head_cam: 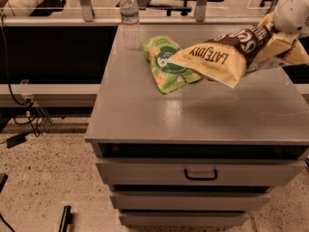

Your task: Pick brown chip bag

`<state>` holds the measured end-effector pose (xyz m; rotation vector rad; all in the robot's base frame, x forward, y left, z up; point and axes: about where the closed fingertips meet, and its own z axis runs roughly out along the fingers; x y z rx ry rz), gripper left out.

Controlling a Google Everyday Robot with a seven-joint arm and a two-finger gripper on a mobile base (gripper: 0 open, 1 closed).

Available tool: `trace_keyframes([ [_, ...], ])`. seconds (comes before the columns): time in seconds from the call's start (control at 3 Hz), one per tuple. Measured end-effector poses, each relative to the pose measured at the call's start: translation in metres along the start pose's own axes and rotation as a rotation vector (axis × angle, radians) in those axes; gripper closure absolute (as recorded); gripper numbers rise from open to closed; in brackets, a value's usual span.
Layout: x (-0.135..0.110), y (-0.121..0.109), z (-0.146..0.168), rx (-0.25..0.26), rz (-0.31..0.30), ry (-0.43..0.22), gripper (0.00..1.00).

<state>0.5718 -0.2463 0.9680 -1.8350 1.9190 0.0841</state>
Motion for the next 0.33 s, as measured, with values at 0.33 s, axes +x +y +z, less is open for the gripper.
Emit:
trace_keyframes([
  [0.33,0.0,0.0,0.0,0.0,0.0,0.0,1.0],
])
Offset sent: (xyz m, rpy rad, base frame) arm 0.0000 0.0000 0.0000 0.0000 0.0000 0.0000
